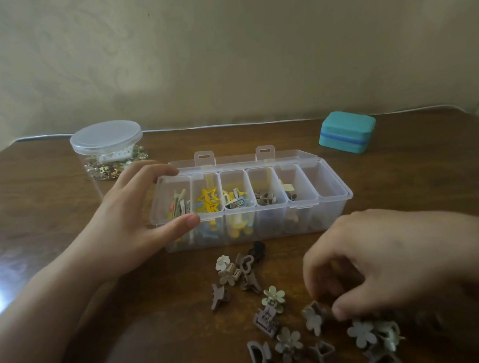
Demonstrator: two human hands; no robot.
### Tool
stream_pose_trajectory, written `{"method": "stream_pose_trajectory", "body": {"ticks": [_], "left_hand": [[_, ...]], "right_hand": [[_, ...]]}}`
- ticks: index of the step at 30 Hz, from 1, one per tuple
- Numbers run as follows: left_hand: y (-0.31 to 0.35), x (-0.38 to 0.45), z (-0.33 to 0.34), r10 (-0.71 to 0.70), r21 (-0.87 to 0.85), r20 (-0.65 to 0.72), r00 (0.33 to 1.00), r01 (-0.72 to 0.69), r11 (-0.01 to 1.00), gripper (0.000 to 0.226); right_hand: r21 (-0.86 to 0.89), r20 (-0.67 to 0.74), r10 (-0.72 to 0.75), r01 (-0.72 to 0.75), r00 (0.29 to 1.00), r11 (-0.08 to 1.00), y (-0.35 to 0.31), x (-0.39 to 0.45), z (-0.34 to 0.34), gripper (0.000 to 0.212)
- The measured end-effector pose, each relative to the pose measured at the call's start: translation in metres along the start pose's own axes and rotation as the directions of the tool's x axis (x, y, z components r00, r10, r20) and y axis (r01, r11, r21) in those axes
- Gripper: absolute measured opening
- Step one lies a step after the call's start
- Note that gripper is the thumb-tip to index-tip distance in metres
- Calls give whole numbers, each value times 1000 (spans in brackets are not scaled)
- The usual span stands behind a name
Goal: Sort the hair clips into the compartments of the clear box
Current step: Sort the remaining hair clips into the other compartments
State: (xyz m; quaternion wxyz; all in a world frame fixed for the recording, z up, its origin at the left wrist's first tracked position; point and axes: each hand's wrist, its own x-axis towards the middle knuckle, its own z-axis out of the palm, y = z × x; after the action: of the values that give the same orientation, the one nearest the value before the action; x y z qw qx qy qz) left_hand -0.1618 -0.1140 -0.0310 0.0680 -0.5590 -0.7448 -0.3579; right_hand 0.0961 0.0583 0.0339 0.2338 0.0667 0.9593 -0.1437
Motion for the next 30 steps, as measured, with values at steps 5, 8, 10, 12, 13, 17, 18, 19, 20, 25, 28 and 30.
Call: {"method": "stream_pose_trajectory", "body": {"ticks": [5, 8, 10, 12, 13, 17, 18, 19, 20, 25, 28, 30], "left_hand": [[1, 0, -1, -6, -6, 3, 1000, 6, 1000, 75], [2, 0, -2, -9, -16, 8, 1000, 9, 1000, 75], [2, 0, -3, -16, -25, 16, 1000, 16, 1000, 77], [1, 0, -3, -20, -38, 25, 999, 21, 999, 78], [0, 0, -3, -18, -45, 25, 1000, 19, 999, 78], [-4, 1, -4, 6, -59, 18, 1000, -5, 998, 79], [-6, 2, -5, 10, -66, 17, 1000, -9, 998, 80], [-7, 2, -6, 9, -76, 16, 1000, -8, 997, 81], [-9, 2, -7, 4, -93, 16, 1000, -2, 996, 82], [-15, 0, -11, -11, -164, 21, 1000, 14, 986, 73], [-16, 1, -11, -16, -166, 29, 999, 20, 986, 71], [-16, 1, -10, -20, -170, 32, 999, 26, 985, 69]], "right_hand": [[51, -67, 14, -11, 998, 999, 5, 7, 5, 9], [130, -262, -51, 88, 964, 988, 10, -1, -3, 11], [253, -578, -41, 227, 815, 941, 12, -6, -11, 13], [345, -818, 94, 353, 568, 869, 18, -5, -13, 10], [333, -875, 153, 341, 460, 879, 22, -2, -12, 9], [242, -926, 188, 133, 328, 961, 37, 13, -6, 10], [255, -934, 201, 157, 297, 954, 38, 11, -7, 10], [267, -937, 208, 188, 282, 945, 36, 5, -11, 9], [277, -927, 201, 217, 317, 936, 34, -4, -14, 8], [160, 12, 105, -106, 994, 981, 11, -43, -20, 36], [50, 182, 155, -167, 971, 985, -4, -35, -12, 44], [35, 171, 145, -153, 975, 988, -7, -27, -6, 44]]}}
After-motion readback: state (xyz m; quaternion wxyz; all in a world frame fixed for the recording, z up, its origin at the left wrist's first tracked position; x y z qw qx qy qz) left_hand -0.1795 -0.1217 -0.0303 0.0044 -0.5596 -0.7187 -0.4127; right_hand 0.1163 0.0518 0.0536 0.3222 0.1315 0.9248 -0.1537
